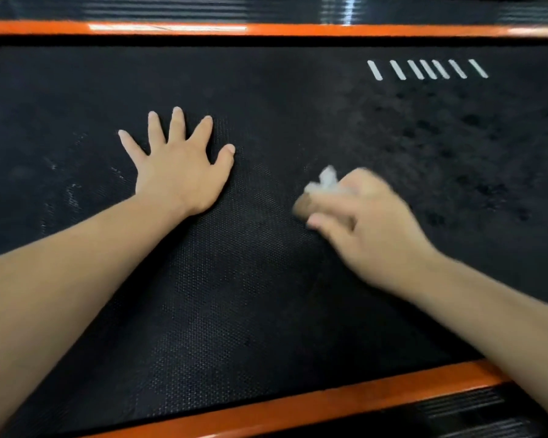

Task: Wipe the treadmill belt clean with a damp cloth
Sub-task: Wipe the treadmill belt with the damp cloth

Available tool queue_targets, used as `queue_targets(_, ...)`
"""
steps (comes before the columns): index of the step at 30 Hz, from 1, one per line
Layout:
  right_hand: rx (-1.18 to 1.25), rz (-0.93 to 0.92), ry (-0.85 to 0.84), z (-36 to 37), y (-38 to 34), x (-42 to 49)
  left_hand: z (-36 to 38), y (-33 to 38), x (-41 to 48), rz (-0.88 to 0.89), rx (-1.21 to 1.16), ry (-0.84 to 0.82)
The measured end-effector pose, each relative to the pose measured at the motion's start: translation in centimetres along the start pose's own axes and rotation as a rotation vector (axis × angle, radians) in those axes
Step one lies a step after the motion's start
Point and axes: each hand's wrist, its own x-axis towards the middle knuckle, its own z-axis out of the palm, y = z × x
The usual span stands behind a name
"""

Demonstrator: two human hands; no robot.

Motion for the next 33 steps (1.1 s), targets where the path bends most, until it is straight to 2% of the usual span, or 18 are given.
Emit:
queue_targets(2,0.093,-0.191,-0.197,-0.5,-2.6,-3.0,-0.1,0.0,-0.2,0.013,-0.009,0.004)
queue_targets(4,0.059,-0.225,-0.212,-1.5,-1.0,-3.1,-0.3,0.0,-0.5,0.026,-0.041,0.011)
queue_targets(6,-0.020,-0.037,-0.024,-2.2,2.2,-1.6,-0.6,-0.1,-0.6,0.030,-0.080,0.020)
queue_targets(8,-0.039,0.150,0.068,-2.0,3.4,-1.2,-0.8,0.1,-0.8,0.034,-0.107,0.031)
queue_targets(10,-0.018,0.051,0.022,-1.5,1.0,-3.0,-0.9,0.8,-1.0,0.054,-0.146,0.063)
queue_targets(12,0.117,-0.154,-0.161,-1.5,-1.9,-5.2,-0.9,2.2,-1.3,0.097,-0.187,0.089)
queue_targets(14,0.100,-0.285,-0.261,-2.3,-0.8,-5.0,-0.7,3.9,-1.6,0.136,-0.198,0.082)
queue_targets(15,0.027,-0.294,-0.213,-2.7,1.0,-4.1,-0.6,4.8,-1.6,0.133,-0.203,0.064)
queue_targets(17,-0.092,-0.090,-0.050,-3.8,5.0,-1.5,-0.3,6.1,-1.8,0.091,-0.197,0.021)
queue_targets(19,-0.080,0.079,0.074,-3.5,6.6,-1.0,0.4,6.7,-1.9,0.074,-0.141,0.005)
queue_targets(21,-0.045,0.000,0.036,-2.6,4.4,-2.3,0.9,6.8,-2.0,0.083,-0.068,0.003)
queue_targets(24,0.046,-0.210,-0.157,-2.2,2.8,-3.0,1.0,6.7,-1.9,0.091,-0.038,0.000)
queue_targets(25,0.009,-0.214,-0.120,-2.4,4.1,-1.7,1.0,6.7,-1.9,0.093,-0.036,-0.001)
queue_targets(27,-0.097,-0.012,0.035,-3.3,8.0,2.6,0.9,6.7,-2.0,0.092,-0.031,-0.010)
queue_targets(29,-0.121,0.206,0.115,-3.1,10.0,5.7,1.0,6.7,-2.0,0.087,-0.029,-0.012)
queue_targets(31,-0.151,0.139,0.123,-1.2,7.8,5.7,1.0,6.8,-2.0,0.089,-0.032,-0.001)
queue_targets(33,-0.015,-0.062,0.007,0.0,4.4,3.8,1.0,6.8,-2.0,0.089,-0.032,0.010)
